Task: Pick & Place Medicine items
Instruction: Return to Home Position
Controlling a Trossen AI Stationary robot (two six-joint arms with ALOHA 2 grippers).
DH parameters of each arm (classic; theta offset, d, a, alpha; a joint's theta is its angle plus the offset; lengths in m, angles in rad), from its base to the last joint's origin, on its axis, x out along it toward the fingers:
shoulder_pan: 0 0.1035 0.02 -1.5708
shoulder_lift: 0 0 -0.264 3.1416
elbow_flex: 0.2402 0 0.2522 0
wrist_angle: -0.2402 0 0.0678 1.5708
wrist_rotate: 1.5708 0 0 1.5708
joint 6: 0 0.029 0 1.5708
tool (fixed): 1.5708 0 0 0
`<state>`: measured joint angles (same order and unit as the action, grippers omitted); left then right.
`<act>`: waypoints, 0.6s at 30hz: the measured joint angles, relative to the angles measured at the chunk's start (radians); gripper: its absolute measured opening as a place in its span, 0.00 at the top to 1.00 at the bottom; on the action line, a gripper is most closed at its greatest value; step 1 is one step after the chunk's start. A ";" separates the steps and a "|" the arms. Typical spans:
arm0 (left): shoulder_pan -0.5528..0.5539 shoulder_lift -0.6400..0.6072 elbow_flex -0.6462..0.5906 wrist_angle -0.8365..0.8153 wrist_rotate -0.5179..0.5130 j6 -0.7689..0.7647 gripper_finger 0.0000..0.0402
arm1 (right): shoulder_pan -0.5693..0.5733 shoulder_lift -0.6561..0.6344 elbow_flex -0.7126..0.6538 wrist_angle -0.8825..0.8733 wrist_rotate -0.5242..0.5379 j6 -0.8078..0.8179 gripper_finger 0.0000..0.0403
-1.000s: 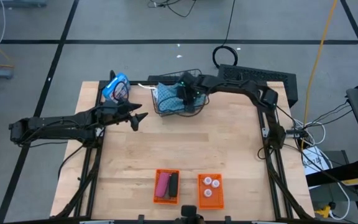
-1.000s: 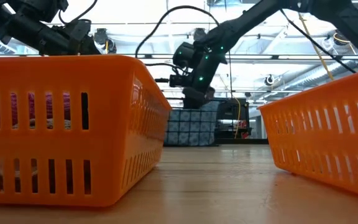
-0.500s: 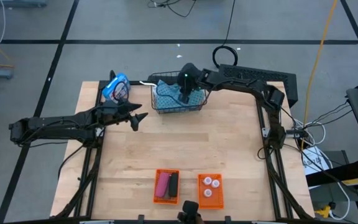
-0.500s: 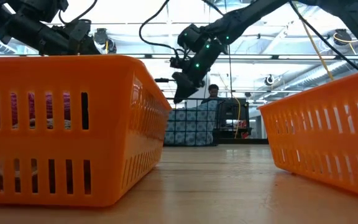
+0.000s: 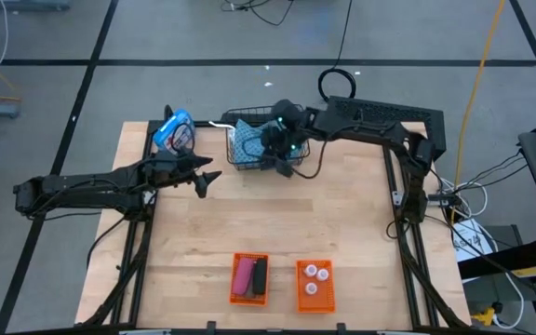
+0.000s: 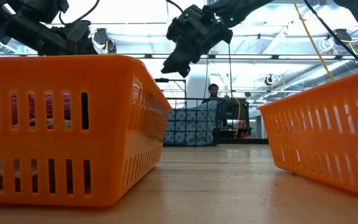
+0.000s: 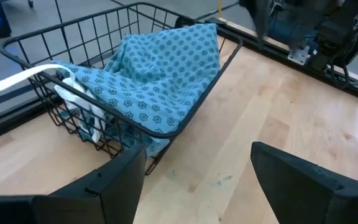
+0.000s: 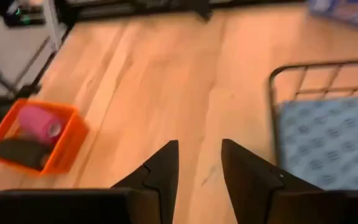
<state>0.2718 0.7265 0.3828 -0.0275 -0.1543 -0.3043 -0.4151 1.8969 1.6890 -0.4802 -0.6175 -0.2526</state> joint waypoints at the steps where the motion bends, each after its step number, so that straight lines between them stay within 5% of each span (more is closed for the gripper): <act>1: 0.000 0.000 0.000 0.001 0.000 0.003 0.25 | 0.009 0.000 0.000 -0.022 -0.018 -0.009 0.73; 10: 0.000 0.000 0.000 0.001 0.000 0.007 0.25 | 0.090 0.040 -0.001 -0.076 0.362 -0.070 0.76; 18: 0.000 0.000 0.000 0.001 0.000 0.010 0.25 | 0.104 0.038 -0.001 -0.112 0.380 -0.066 0.77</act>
<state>0.2718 0.7261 0.3828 -0.0265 -0.1547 -0.2943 -0.3115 1.9347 1.6880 -0.5922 -0.2371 -0.3183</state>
